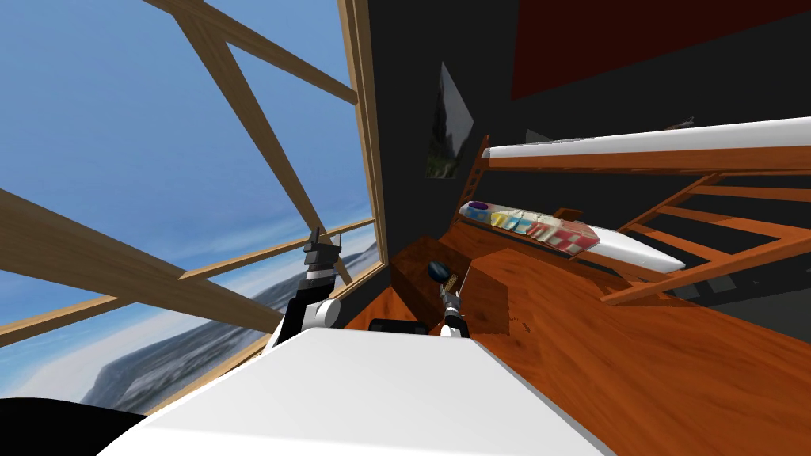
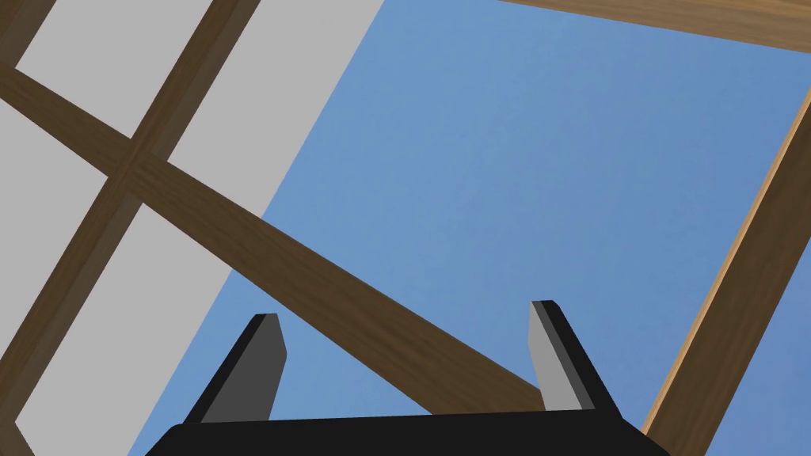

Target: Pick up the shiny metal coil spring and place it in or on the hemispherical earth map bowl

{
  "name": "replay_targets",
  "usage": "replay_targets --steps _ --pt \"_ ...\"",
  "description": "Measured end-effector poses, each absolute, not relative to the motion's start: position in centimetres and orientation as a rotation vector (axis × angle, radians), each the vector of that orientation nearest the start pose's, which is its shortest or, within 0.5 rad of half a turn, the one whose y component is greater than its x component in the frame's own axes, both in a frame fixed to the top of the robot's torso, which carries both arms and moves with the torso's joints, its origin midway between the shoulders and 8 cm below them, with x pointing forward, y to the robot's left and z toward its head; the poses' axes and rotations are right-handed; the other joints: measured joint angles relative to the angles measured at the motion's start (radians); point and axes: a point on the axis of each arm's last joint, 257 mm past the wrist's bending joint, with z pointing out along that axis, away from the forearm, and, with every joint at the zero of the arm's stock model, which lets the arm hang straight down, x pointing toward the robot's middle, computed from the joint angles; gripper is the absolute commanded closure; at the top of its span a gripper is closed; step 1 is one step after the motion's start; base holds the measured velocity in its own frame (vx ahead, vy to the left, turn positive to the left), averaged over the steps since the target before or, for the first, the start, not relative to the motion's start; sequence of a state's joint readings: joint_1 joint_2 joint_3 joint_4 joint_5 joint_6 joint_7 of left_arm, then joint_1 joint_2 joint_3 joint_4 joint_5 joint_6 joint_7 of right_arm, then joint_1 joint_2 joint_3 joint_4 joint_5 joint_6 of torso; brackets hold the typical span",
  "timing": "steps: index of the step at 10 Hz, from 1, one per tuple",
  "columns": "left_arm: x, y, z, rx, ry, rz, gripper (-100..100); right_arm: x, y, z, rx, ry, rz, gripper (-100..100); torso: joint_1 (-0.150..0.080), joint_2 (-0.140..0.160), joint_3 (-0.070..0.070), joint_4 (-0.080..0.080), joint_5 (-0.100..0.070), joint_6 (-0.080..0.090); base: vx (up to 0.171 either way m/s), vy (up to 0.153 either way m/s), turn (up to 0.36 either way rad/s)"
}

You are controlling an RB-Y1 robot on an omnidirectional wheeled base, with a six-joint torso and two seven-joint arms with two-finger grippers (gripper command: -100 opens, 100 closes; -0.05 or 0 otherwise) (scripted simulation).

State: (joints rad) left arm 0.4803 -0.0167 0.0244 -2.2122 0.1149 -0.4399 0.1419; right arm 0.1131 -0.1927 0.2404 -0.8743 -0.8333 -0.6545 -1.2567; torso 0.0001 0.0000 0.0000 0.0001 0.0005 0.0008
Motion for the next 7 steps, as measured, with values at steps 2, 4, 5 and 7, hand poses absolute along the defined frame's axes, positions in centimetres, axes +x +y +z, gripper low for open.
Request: replay_targets --steps 2,4,5,7 --pt "36.4 30.5 -1.2 -0.885 0.545 -1.459 0 38.6 -34.4 -46.8 -2.548 0.517 -2.002 -100 0.000 0.001 0.000 0.000 0.000 0.000 -0.019 -0.012 0.113" --pt "36.4 30.5 -1.2 -0.885 0.545 -1.459 0 39.0 -36.0 -46.5 -2.558 0.579 -2.029 -100 -0.004 0.005 0.003 0.001 -0.001 -0.001 -0.077 -0.058 0.292" --pt "36.4 30.5 -1.2 -0.885 0.545 -1.459 0 39.0 -36.7 -46.4 -2.563 0.601 -2.039 -100 -0.004 0.005 0.003 0.001 -0.001 0.000 -0.063 -0.037 0.280" --pt "36.4 30.5 -1.2 -0.885 0.545 -1.459 0 39.1 -38.5 -46.5 -2.576 0.676 -2.060 -100 -0.004 0.006 0.004 0.001 -0.001 -0.001 -0.083 -0.046 0.240"
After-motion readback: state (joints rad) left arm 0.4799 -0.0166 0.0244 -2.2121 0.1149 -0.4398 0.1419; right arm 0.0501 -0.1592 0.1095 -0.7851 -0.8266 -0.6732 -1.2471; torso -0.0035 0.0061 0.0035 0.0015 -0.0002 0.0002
